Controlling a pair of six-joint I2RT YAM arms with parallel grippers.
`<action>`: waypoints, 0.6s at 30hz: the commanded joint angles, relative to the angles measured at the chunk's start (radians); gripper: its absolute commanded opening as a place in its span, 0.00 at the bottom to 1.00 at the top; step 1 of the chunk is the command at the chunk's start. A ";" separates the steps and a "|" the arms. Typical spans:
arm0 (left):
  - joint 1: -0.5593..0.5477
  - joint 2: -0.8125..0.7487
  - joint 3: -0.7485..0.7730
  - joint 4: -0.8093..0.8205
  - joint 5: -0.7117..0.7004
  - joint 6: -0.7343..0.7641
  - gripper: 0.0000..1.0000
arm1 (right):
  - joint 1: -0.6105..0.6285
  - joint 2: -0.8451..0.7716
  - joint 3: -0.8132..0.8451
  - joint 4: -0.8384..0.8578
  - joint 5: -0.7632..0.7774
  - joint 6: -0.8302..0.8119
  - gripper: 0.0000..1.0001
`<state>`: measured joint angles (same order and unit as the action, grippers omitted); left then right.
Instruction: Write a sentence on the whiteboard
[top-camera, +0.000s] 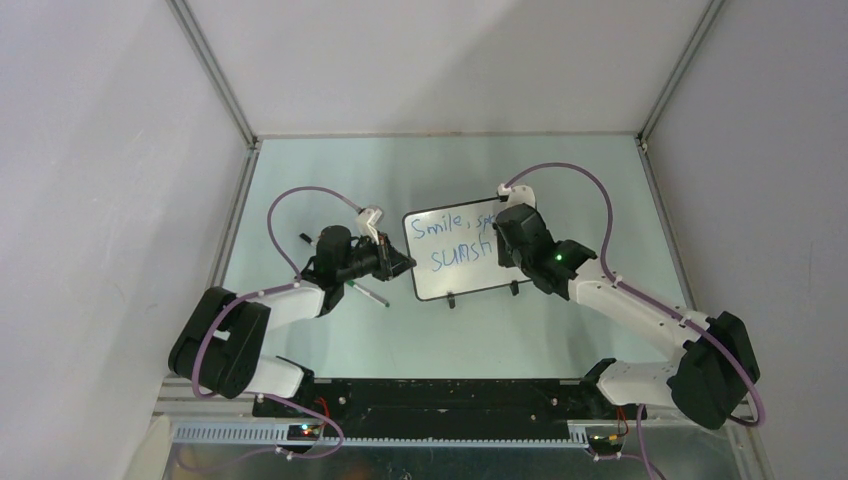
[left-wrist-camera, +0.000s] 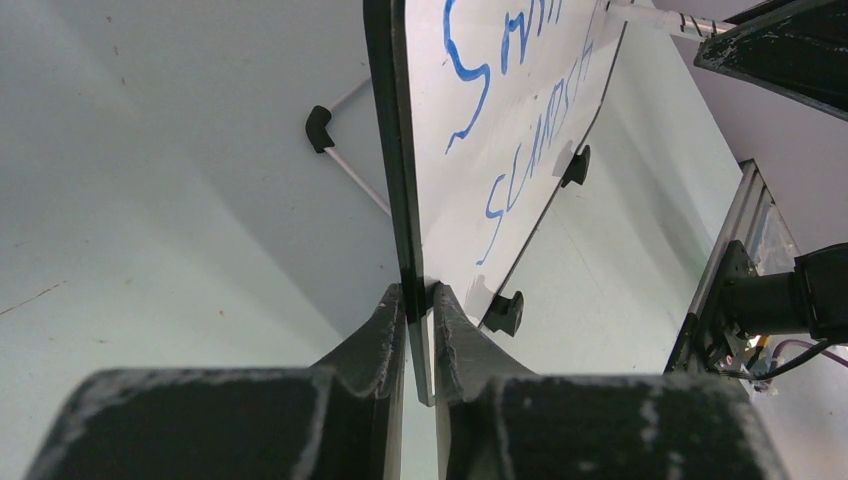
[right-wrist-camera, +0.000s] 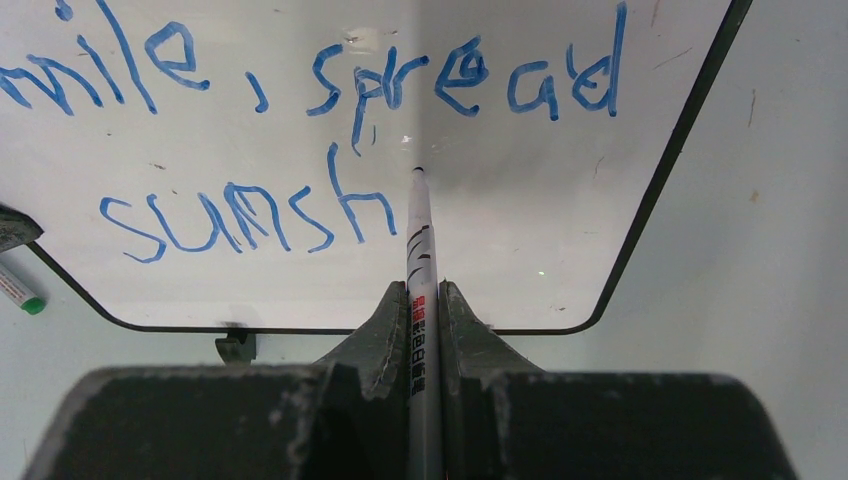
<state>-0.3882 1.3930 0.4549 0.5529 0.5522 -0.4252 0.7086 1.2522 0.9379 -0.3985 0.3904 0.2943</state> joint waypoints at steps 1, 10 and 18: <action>-0.008 -0.014 0.016 -0.043 -0.025 0.045 0.06 | -0.008 -0.025 0.041 0.000 0.032 0.003 0.00; -0.009 -0.012 0.016 -0.044 -0.026 0.047 0.05 | 0.006 -0.077 0.042 -0.045 0.018 0.016 0.00; -0.008 -0.013 0.016 -0.045 -0.026 0.047 0.05 | 0.022 -0.078 0.020 -0.055 0.013 0.027 0.00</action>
<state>-0.3882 1.3930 0.4549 0.5510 0.5518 -0.4248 0.7231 1.1851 0.9382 -0.4496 0.3943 0.3054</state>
